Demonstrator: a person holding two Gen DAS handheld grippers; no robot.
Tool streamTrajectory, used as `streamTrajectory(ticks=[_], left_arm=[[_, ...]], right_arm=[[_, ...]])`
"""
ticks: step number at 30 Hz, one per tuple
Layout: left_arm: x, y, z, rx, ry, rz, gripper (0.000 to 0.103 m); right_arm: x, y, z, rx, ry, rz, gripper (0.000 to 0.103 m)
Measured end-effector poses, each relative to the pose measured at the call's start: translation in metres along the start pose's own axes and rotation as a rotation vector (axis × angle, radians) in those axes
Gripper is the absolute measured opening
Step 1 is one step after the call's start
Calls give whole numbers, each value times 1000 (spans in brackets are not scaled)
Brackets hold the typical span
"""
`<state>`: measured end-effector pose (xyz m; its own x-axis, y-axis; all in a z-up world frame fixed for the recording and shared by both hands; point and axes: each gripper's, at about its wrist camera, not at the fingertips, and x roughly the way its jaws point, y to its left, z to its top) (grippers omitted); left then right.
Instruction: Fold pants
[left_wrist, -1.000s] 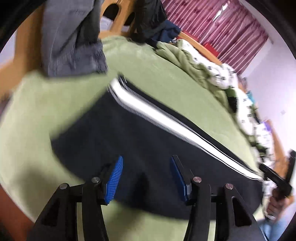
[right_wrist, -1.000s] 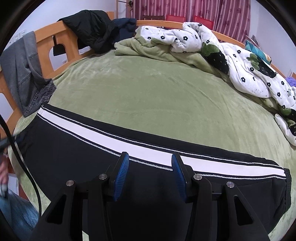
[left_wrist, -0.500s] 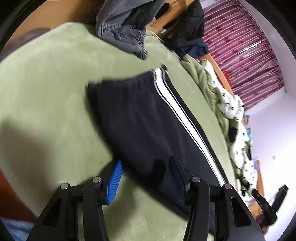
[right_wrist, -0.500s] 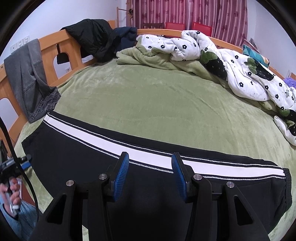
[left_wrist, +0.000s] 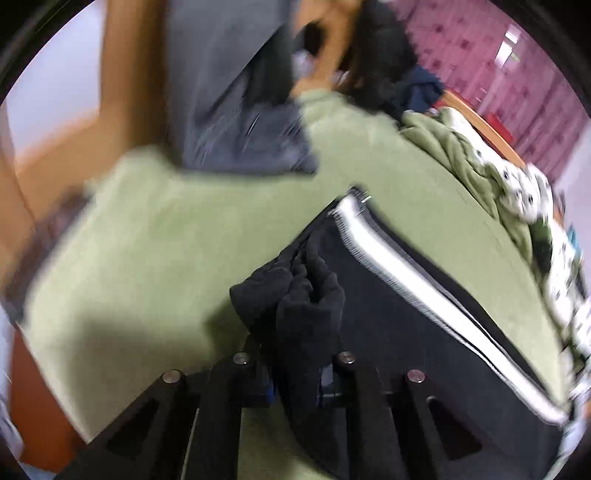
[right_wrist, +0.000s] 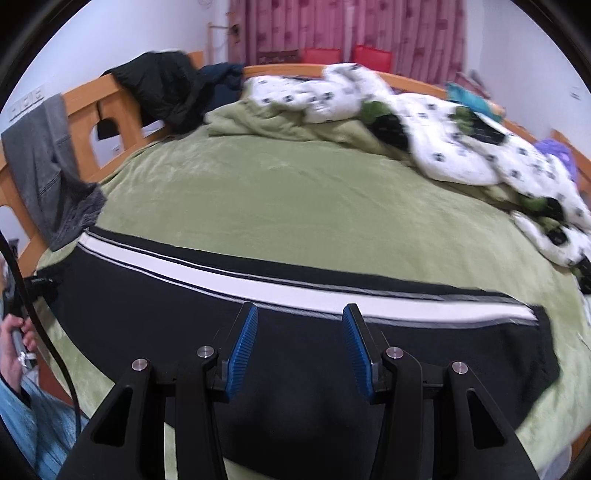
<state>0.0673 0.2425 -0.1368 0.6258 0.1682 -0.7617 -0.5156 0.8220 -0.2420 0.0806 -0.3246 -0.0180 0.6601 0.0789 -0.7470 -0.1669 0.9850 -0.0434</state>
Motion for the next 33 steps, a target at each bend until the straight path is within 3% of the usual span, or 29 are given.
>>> streamTrajectory(ticks=[5, 9, 13, 17, 20, 23, 27, 28, 31, 33], left_arm=[[-65, -96, 3, 243, -133, -79, 11], [-112, -199, -25, 464, -173, -192, 11], [-118, -284, -89, 604, -95, -283, 11], [-86, -345, -188, 728, 30, -331, 11], [-54, -359, -244, 729, 186, -328, 11], [-67, -358, -266, 795, 82, -285, 12], [-85, -344, -247, 792, 143, -371, 25], [-92, -336, -240, 770, 151, -399, 33], [-113, -298, -215, 692, 124, -461, 65], [-123, -264, -193, 629, 66, -476, 68]], right_arm=[[-21, -48, -27, 75, -44, -82, 48], [-4, -93, -44, 186, -76, -42, 52], [22, -132, -59, 304, -58, -78, 52], [24, -148, -78, 311, -42, -89, 52], [20, -149, -93, 294, -36, -113, 52], [17, -149, -101, 293, -33, -91, 52], [20, -143, -99, 300, -34, -49, 52], [23, -139, -95, 303, -31, -34, 52], [30, -117, -84, 307, -21, 55, 52], [38, -97, -76, 304, -7, 119, 52]])
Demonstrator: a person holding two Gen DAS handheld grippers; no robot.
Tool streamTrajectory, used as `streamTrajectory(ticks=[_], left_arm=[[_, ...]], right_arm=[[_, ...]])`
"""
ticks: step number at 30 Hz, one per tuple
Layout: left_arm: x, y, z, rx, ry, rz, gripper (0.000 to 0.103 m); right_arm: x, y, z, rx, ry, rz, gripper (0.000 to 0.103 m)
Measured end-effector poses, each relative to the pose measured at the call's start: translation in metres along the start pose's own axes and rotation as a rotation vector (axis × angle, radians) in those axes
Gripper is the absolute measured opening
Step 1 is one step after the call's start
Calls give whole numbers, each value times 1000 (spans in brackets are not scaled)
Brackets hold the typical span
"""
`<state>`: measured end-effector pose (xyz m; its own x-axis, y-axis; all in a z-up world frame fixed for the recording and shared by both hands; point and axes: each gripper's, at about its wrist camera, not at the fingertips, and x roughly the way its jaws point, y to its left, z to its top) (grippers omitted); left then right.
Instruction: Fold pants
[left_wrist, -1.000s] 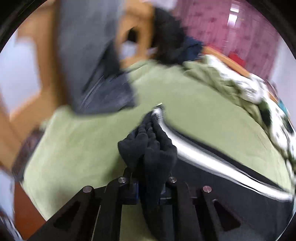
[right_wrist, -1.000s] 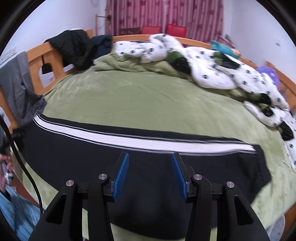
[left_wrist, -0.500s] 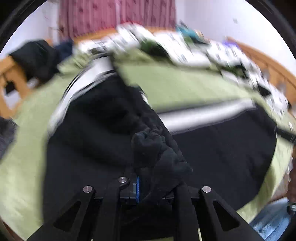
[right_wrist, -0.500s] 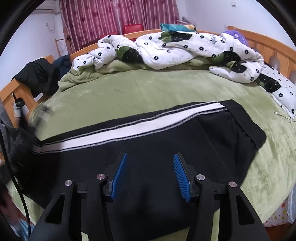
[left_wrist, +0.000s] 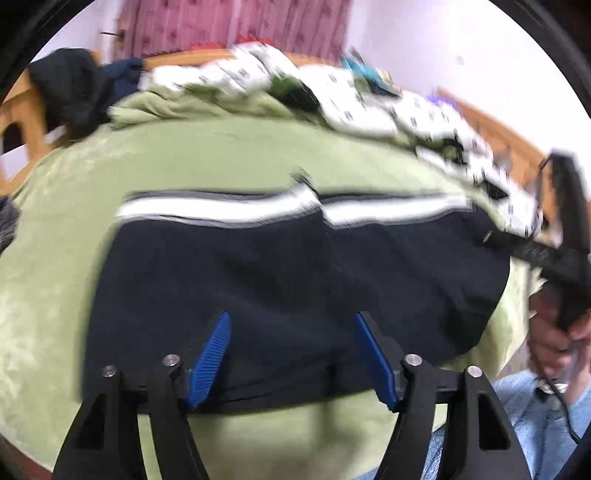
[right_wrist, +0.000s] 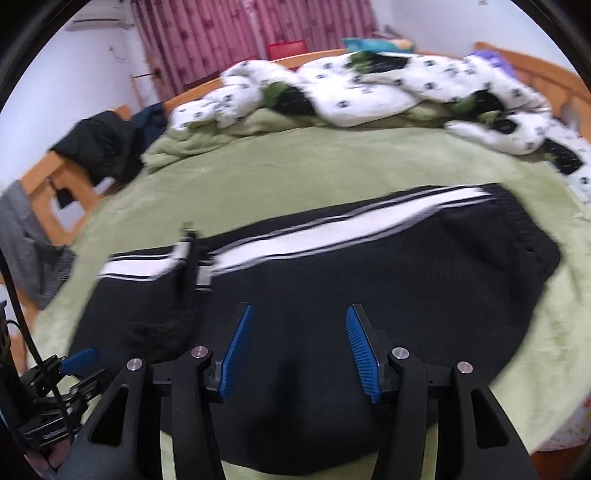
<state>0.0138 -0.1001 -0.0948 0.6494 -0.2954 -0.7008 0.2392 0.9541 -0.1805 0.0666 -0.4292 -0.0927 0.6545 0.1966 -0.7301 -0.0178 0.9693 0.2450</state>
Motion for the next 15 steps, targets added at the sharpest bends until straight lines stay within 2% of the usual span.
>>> streamTrajectory(ticks=[4, 10, 11, 12, 13, 14, 15], left_arm=[[-26, 53, 0, -52, -20, 76, 70], [-32, 130, -22, -182, 20, 160, 70], [-31, 140, -28, -214, 28, 151, 70], [-29, 148, -34, -243, 34, 131, 70], [-30, 156, -38, -259, 37, 110, 70], [-27, 161, -42, -277, 49, 79, 70], [-23, 163, -45, -286, 70, 44, 70]], right_arm=[[32, 39, -6, -10, 90, 109, 52], [71, 77, -29, -12, 214, 175, 51], [73, 82, -33, -20, 224, 192, 44], [75, 87, -35, -34, 233, 194, 32], [73, 92, -38, -68, 226, 155, 26], [71, 97, -39, -107, 211, 123, 14], [66, 100, -40, -141, 196, 123, 13]])
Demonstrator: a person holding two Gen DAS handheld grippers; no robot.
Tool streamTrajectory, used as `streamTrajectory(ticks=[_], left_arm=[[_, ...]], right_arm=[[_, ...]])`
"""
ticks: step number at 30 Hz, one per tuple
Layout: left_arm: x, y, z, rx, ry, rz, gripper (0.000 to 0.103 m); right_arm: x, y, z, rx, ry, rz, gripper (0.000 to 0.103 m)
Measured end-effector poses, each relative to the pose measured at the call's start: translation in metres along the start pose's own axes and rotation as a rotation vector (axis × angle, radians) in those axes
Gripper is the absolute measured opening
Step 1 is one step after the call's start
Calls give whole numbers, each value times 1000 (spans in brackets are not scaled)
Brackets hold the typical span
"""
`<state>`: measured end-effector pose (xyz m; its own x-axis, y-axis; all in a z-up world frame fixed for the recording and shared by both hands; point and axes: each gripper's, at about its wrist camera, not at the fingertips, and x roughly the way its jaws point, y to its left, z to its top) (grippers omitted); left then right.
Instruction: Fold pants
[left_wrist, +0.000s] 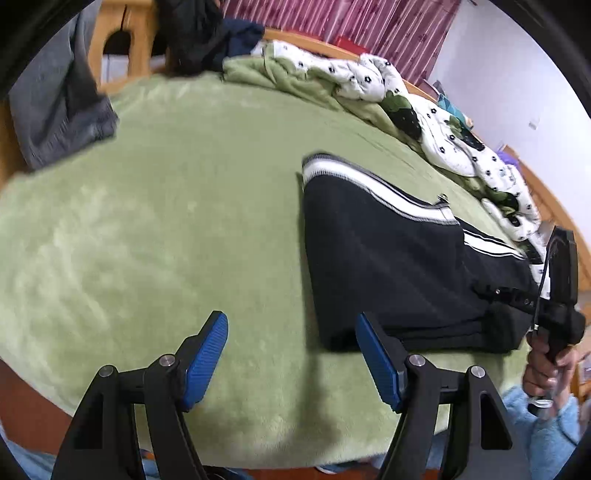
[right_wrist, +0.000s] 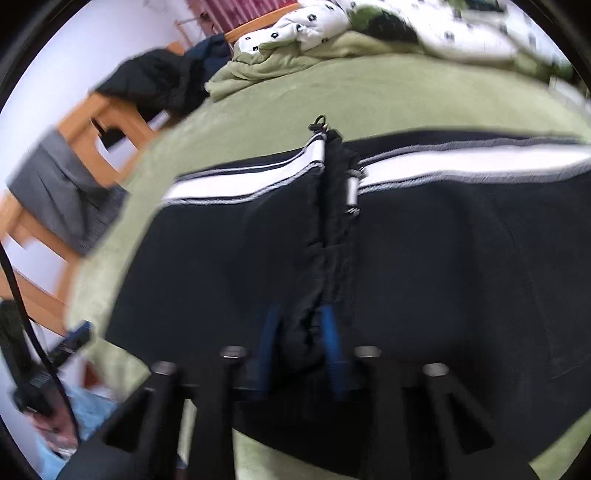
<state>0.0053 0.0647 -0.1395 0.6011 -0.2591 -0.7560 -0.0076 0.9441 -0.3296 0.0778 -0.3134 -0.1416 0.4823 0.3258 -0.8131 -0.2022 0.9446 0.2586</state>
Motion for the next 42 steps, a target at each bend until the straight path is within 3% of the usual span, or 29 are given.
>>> streamTrajectory(ticks=[5, 10, 16, 19, 20, 21, 25, 28, 29, 30, 32, 35, 38, 42], left_arm=[[14, -7, -7, 49, 33, -63, 70], [33, -12, -6, 66, 46, -16, 70], [42, -33, -10, 166, -4, 85, 70], [42, -42, -16, 262, -15, 123, 70], [41, -42, -17, 265, -22, 127, 71], [40, -39, -16, 249, -29, 121, 71], [44, -30, -14, 158, -49, 105, 75], [50, -37, -16, 160, -92, 135, 77], [51, -40, -16, 171, -101, 142, 77], [51, -40, -16, 183, -96, 138, 77], [45, -34, -17, 185, -78, 118, 77], [33, -21, -21, 157, -96, 132, 77], [36, -15, -18, 81, -91, 112, 77], [39, -24, -16, 115, -95, 148, 77]], right_arm=[[-7, -7, -15, 20, 11, 8, 10], [-5, -18, -15, 77, 25, 53, 12], [-1, -20, 5, 91, 8, 60, 14], [11, -22, 21, 101, 4, 61, 25], [16, -24, 25, 106, 3, 56, 33], [24, -26, 30, 117, 7, 49, 37], [58, -32, 39, 164, 57, 54, 40], [66, -29, 43, 157, 36, 65, 46], [68, -29, 45, 152, 38, 57, 42], [67, -30, 46, 154, 38, 55, 27], [61, -37, 45, 177, 21, 97, 16], [46, -47, 44, 226, -21, 153, 14], [46, -44, 42, 221, -33, 129, 14], [24, -45, 45, 200, -73, 152, 13]])
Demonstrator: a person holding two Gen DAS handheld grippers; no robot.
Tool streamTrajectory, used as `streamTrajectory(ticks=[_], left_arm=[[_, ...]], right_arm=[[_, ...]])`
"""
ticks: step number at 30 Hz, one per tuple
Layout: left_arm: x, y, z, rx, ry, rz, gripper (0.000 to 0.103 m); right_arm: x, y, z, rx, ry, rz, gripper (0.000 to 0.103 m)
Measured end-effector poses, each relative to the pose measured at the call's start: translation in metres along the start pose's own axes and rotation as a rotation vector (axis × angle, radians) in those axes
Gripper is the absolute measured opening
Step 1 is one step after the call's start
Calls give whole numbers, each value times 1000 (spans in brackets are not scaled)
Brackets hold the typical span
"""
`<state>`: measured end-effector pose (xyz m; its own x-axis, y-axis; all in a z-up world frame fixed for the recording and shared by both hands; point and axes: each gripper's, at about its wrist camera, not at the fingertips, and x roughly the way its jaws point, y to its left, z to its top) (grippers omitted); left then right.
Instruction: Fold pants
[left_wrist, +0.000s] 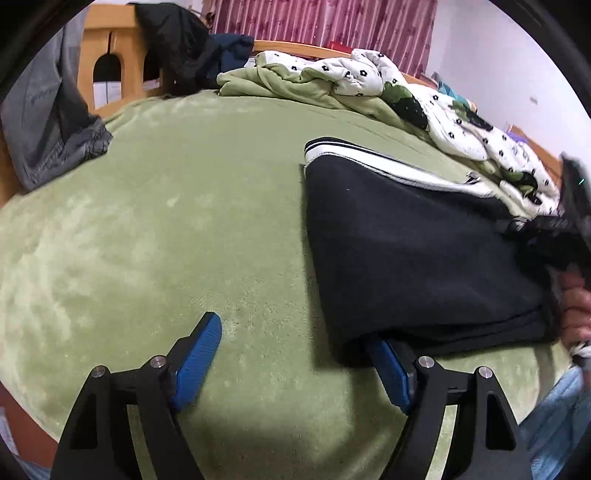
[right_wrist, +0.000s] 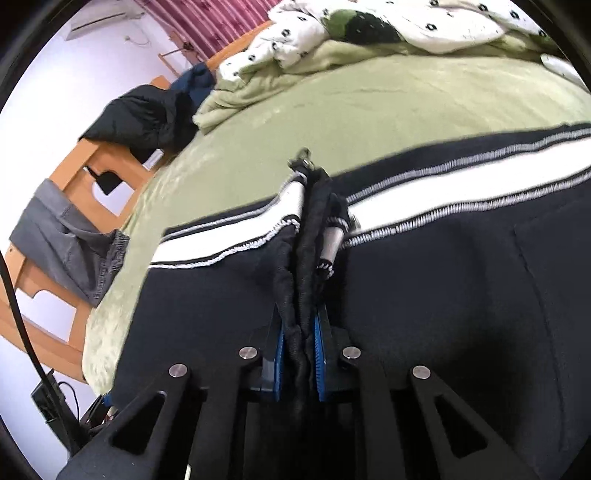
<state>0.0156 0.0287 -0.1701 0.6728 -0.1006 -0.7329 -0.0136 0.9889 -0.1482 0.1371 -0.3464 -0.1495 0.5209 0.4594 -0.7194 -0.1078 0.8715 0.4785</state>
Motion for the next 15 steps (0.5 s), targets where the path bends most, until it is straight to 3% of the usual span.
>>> streamTrajectory(ticks=[4, 15], left_arm=[[-8, 2, -2, -15, 0, -54, 77], [-11, -5, -5, 22, 45, -31, 77]], right_arm=[[-25, -11, 9, -17, -53, -72, 12], [-3, -40, 0, 69, 60, -95, 18]])
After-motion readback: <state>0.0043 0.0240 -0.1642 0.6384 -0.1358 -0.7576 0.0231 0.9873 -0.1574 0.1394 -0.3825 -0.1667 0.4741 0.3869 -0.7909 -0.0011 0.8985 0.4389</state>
